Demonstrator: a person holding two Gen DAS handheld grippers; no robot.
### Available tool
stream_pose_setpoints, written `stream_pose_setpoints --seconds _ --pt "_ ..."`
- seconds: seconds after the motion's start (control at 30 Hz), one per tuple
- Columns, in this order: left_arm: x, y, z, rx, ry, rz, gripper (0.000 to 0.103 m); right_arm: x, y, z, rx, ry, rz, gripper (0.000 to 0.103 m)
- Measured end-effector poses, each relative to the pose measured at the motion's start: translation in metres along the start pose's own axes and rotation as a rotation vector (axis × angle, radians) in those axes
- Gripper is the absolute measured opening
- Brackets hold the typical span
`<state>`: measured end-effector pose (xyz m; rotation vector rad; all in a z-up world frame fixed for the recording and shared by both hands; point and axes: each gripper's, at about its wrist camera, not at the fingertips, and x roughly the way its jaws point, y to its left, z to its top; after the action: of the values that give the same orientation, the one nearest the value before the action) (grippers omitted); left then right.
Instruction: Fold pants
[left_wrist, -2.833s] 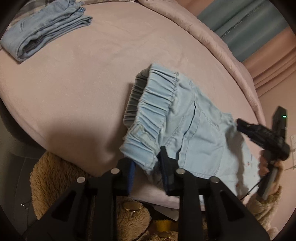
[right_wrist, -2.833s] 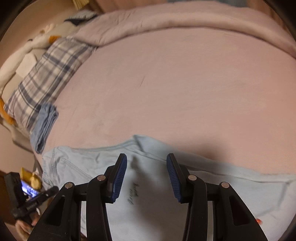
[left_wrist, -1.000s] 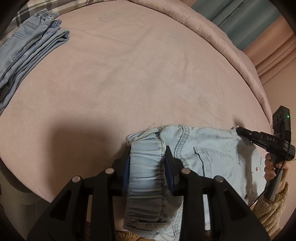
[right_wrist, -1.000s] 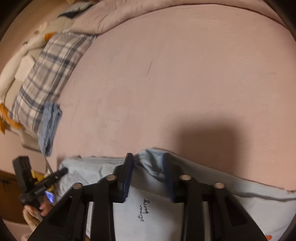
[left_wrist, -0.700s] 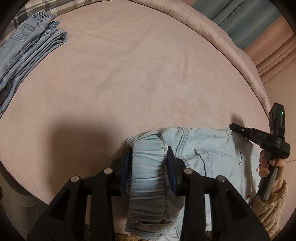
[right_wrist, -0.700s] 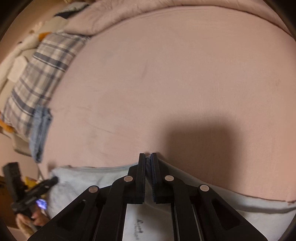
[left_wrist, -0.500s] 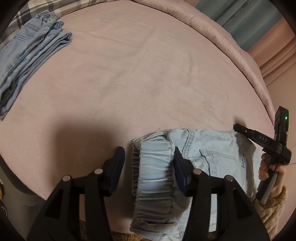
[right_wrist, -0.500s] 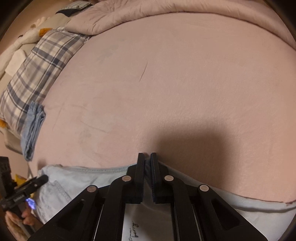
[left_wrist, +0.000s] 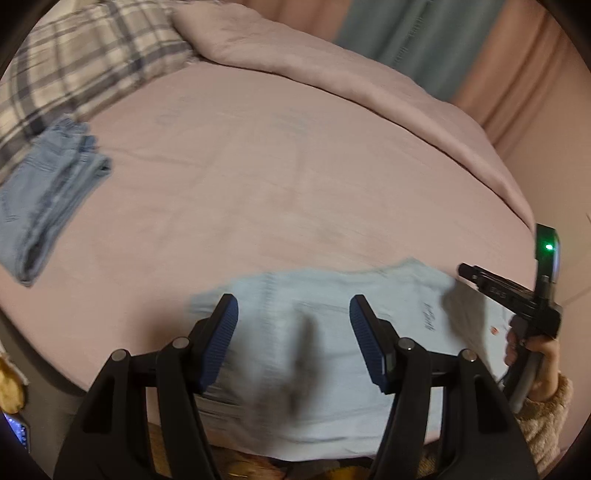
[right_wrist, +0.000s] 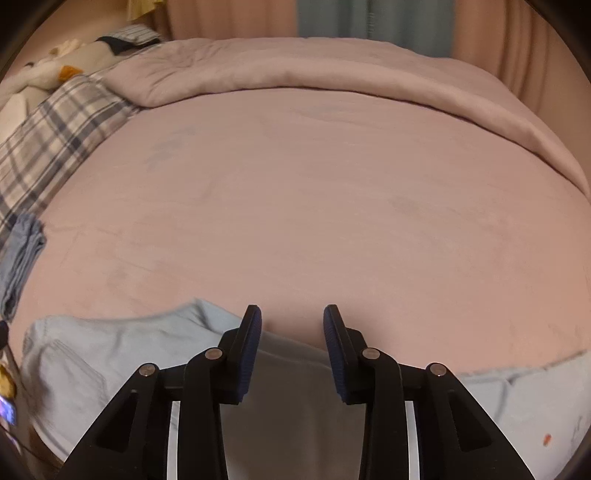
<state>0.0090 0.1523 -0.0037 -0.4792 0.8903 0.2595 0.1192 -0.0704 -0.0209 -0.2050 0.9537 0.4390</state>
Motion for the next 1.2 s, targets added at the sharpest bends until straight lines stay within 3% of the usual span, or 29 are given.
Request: stream_pose_setpoints --seconds 0.13,0.23,0.3,0.37,0.47,0.57,0.7,0.77,0.93,0.97,1.0,1.03,1.1,1.2 --pt "0.022 -0.015 0.003 -0.003 0.079 -0.050 0.060 -0.001 -0.032 -0.015 0.043 0.031 -0.038 0.038" --pt "0.032 -0.038 0.006 0.024 0.091 -0.074 0.060 -0.011 -0.081 -0.027 0.160 0.038 -0.029 0.040" --pt "0.043 -0.059 0.015 0.052 0.102 -0.117 0.060 -0.019 -0.113 -0.033 0.235 0.038 -0.064 0.057" --pt "0.059 -0.078 0.023 0.052 0.125 -0.155 0.056 -0.028 -0.146 -0.038 0.302 0.013 -0.117 0.066" --pt "0.086 -0.107 0.033 0.062 0.156 -0.202 0.049 -0.036 -0.199 -0.046 0.395 0.022 -0.186 0.066" --pt "0.111 -0.128 0.041 0.064 0.176 -0.199 0.047 -0.047 -0.255 -0.057 0.508 0.010 -0.186 0.066" --pt "0.141 -0.144 0.046 0.065 0.213 -0.198 0.042 -0.063 -0.312 -0.067 0.598 -0.022 -0.290 0.066" --pt "0.153 -0.146 0.042 0.070 0.225 -0.158 0.042 -0.065 -0.337 -0.070 0.628 -0.022 -0.312 0.066" --pt "0.156 -0.146 0.038 0.095 0.207 -0.117 0.041 -0.054 -0.368 -0.071 0.671 -0.017 -0.228 0.066" --pt "0.156 -0.145 0.039 0.092 0.207 -0.117 0.041 -0.051 -0.370 -0.071 0.663 -0.019 -0.211 0.059" --pt "0.156 -0.145 0.040 0.088 0.209 -0.117 0.041 -0.049 -0.372 -0.070 0.657 -0.024 -0.210 0.034" --pt "0.156 -0.144 0.041 0.084 0.212 -0.117 0.041 -0.046 -0.373 -0.069 0.654 -0.023 -0.209 0.020" --pt "0.158 -0.145 0.039 0.076 0.212 -0.122 0.041 -0.050 -0.369 -0.073 0.677 -0.032 -0.188 0.011" --pt "0.158 -0.141 0.039 0.067 0.213 -0.133 0.041 -0.075 -0.345 -0.073 0.689 -0.127 -0.216 0.009"
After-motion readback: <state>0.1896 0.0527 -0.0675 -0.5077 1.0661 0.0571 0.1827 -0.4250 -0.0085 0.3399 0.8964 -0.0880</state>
